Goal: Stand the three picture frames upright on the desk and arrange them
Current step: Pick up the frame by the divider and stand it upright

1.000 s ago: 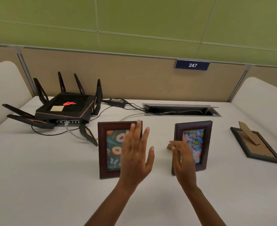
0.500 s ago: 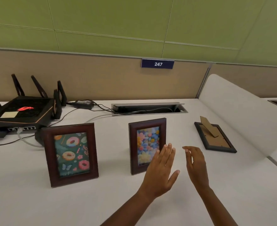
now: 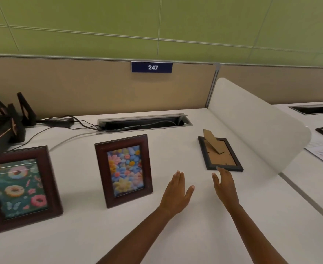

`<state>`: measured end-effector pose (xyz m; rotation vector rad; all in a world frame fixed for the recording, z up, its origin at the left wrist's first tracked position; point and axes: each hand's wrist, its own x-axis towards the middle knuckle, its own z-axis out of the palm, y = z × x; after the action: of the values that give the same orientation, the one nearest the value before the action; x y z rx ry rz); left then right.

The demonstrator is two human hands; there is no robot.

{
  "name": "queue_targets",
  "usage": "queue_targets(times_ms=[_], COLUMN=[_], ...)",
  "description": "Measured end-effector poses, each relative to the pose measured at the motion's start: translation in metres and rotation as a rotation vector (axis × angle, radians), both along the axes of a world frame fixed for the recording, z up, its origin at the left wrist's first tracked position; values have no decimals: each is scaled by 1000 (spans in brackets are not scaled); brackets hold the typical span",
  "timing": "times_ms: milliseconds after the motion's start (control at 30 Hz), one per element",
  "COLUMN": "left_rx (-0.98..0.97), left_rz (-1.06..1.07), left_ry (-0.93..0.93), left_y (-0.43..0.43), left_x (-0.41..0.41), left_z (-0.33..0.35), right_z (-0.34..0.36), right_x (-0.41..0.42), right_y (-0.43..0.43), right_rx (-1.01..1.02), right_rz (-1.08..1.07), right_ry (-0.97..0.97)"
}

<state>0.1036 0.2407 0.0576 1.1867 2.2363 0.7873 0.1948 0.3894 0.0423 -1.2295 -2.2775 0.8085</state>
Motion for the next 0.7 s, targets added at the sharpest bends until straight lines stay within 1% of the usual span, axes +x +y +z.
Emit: queue_targets(times_ms=[100, 300, 567, 633, 700], left_rx=[-28, 18, 56, 78, 118], left_rz=[33, 118, 198, 258, 332], left_ry=[-131, -367, -490, -615, -794], left_y=[27, 78, 128, 136, 143], left_x=[4, 12, 10, 8, 6], left_z=[-3, 6, 15, 16, 16], right_z=[1, 10, 9, 9, 9], right_x=[7, 19, 14, 13, 11], right_y=[23, 60, 101, 106, 109], right_rx=[-27, -79, -216, -225, -243], right_rz=[-24, -88, -152, -146, -149], right_ry=[-21, -55, -41, -16, 35])
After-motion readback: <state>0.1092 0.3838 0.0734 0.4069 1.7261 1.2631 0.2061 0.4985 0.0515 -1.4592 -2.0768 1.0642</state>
